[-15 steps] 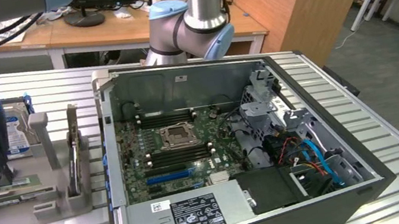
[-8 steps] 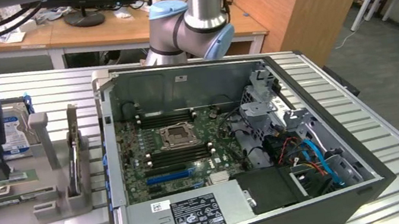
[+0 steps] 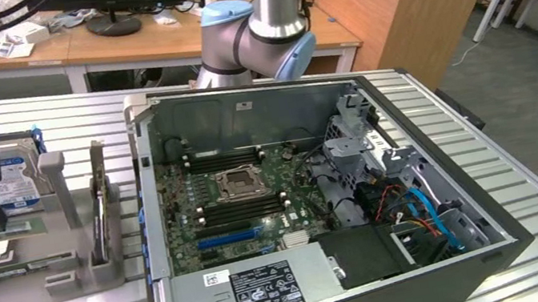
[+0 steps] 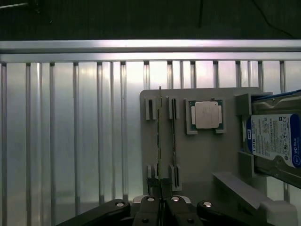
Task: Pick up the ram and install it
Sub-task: 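Pick up the ram and move it above insertion slot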
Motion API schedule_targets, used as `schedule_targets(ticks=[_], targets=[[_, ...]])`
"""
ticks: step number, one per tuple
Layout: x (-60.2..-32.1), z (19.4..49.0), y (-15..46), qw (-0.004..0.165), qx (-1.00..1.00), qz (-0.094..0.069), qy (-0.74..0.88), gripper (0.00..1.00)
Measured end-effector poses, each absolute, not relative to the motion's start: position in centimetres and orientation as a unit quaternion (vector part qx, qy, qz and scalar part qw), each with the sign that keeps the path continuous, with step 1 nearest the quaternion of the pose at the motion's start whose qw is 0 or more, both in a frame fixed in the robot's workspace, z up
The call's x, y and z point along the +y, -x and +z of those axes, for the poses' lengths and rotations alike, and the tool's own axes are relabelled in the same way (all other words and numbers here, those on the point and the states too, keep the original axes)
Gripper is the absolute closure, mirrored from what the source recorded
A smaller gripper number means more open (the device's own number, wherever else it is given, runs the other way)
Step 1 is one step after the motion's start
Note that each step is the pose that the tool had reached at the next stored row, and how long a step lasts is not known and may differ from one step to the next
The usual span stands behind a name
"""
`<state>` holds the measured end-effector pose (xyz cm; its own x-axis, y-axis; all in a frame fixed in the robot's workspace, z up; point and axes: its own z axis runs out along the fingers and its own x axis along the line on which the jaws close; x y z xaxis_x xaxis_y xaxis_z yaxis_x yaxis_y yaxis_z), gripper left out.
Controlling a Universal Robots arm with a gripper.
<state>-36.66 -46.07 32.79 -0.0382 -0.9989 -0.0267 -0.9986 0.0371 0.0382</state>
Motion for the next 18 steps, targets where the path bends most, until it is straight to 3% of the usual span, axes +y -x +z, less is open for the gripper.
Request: schedule_targets(ticks=[18], targets=[[-46.1,37.4,36.6,0.004,-0.72,-0.023,-0.693,0.88]])
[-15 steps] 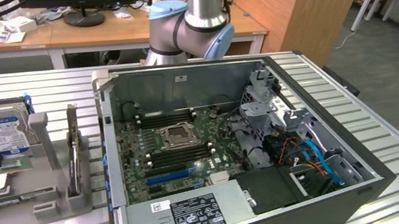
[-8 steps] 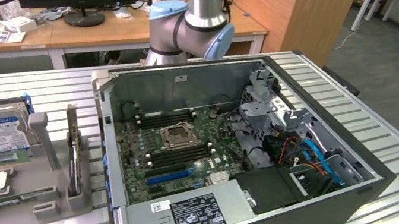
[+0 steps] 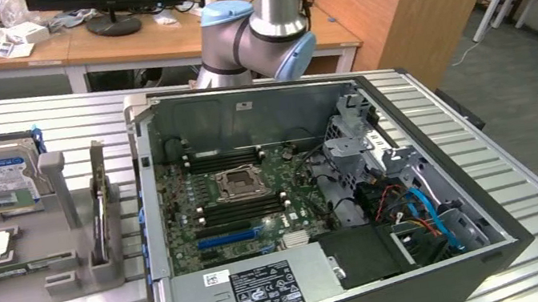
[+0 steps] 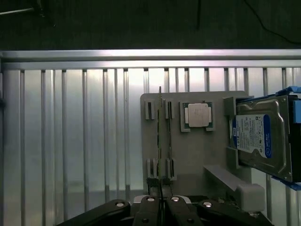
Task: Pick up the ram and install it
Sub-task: 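Pick up the ram and move it above insertion slot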
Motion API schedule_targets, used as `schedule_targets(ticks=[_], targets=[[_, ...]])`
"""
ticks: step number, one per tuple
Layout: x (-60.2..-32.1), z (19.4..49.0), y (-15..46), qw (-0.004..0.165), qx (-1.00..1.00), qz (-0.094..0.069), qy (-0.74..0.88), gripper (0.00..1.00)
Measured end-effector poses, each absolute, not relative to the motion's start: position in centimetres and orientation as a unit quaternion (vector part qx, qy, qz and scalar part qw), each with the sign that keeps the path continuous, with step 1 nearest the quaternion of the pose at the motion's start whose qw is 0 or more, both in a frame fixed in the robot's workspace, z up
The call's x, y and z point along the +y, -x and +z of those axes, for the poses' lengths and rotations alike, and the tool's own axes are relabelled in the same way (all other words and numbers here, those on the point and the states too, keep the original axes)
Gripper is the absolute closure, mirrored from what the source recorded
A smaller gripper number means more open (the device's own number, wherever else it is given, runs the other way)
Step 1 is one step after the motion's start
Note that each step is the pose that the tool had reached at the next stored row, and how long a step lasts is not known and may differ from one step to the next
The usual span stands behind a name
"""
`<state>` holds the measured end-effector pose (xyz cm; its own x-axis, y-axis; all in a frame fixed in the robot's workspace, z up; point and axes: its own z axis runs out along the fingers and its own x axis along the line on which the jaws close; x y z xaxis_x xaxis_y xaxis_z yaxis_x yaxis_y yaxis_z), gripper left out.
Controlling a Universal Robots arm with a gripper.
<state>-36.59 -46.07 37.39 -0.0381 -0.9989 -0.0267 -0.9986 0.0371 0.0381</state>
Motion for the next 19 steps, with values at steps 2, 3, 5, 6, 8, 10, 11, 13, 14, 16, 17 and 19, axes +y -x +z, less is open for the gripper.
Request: schedule_targets(ticks=[2,3,5,6,8,10,11,13,14,16,17,19], targets=[[-46.1,37.8,36.6,0.004,-0.72,-0.023,-0.693,0.88],[-46.1,38.0,36.6,0.004,-0.72,-0.023,-0.693,0.88],[-46.1,38.5,36.6,0.004,-0.72,-0.023,-0.693,0.88],[-46.1,38.7,36.6,0.004,-0.72,-0.023,-0.693,0.88],[-46.1,39.1,36.6,0.004,-0.72,-0.023,-0.693,0.88],[-46.1,39.4,36.6,0.004,-0.72,-0.023,-0.693,0.88],[-46.1,39.5,36.6,0.004,-0.72,-0.023,-0.694,0.88],[-46.1,39.5,36.6,0.003,-0.72,-0.023,-0.694,0.88],[-46.1,39.5,36.6,0.004,-0.72,-0.023,-0.694,0.88],[-46.1,39.5,36.6,0.004,-0.72,-0.023,-0.694,0.88],[-46.1,39.5,36.6,0.004,-0.72,-0.023,-0.694,0.88],[-46.1,39.6,36.6,0.004,-0.72,-0.023,-0.694,0.88]])
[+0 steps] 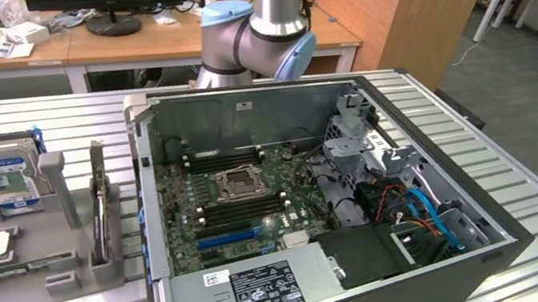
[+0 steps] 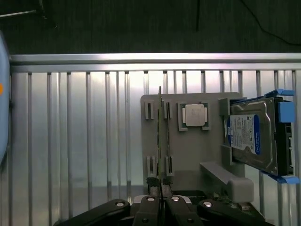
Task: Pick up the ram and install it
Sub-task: 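Pick up the ram and move it above insertion slot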
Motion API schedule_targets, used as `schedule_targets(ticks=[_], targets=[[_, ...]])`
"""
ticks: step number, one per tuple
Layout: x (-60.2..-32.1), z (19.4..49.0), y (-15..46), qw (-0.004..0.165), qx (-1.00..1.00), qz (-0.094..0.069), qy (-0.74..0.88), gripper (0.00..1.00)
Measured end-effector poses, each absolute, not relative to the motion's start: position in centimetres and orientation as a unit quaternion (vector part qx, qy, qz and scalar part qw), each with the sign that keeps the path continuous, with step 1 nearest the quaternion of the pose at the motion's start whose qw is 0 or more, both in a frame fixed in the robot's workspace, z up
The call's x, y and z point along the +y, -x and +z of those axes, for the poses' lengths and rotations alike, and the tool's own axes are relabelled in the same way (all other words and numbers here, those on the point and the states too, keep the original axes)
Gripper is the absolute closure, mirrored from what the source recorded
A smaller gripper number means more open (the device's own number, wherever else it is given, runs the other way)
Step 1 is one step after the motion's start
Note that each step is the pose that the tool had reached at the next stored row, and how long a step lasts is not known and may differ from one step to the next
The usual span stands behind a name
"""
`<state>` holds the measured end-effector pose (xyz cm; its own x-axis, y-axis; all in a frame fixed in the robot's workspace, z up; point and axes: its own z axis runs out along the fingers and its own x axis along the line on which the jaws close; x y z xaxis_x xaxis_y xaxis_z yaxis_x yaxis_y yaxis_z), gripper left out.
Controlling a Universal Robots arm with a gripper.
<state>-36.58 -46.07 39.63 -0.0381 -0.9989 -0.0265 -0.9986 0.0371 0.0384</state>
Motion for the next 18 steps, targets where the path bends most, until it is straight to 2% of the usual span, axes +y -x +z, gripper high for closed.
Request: schedule_targets(ticks=[18], targets=[[-46.1,40.5,35.5,0.004,-0.72,-0.023,-0.694,0.88]])
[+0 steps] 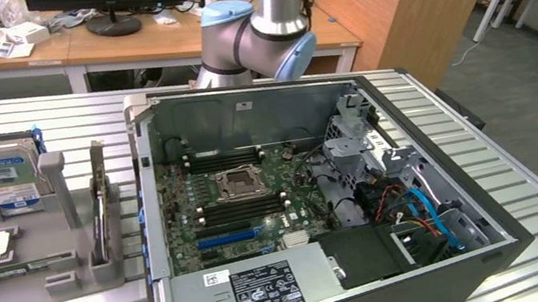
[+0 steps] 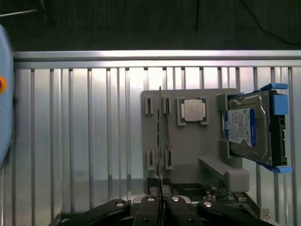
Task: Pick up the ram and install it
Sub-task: 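Pick up the ram and move it above insertion slot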
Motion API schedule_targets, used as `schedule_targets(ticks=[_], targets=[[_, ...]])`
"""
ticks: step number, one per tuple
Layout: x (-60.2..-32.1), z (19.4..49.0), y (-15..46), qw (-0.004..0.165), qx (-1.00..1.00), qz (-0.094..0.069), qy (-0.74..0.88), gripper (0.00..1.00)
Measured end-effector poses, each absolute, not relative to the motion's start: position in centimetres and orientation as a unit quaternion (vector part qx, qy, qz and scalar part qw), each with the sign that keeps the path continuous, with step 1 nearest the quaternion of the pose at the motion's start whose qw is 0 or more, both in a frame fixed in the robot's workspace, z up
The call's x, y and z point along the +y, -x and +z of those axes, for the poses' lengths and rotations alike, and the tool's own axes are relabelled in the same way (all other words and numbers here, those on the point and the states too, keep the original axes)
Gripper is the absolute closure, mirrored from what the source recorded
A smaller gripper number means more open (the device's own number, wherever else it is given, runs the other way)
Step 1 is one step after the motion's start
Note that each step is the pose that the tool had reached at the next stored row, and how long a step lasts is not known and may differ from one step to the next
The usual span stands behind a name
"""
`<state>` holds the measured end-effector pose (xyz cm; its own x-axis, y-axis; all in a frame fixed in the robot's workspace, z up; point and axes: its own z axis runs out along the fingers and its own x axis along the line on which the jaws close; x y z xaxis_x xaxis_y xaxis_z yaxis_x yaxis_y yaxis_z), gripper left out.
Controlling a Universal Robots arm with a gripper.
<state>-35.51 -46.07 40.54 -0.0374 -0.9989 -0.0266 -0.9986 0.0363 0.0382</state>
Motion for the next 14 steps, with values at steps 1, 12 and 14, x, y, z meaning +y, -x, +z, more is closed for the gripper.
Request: schedule_targets(ticks=[1,12,14], targets=[[-46.1,40.5,35.3,0.004,-0.72,-0.023,-0.694,0.88],[-46.1,40.5,33.0,0.004,-0.72,-0.023,-0.694,0.88],[-46.1,40.5,32.5,0.004,-0.72,-0.023,-0.694,0.88]])
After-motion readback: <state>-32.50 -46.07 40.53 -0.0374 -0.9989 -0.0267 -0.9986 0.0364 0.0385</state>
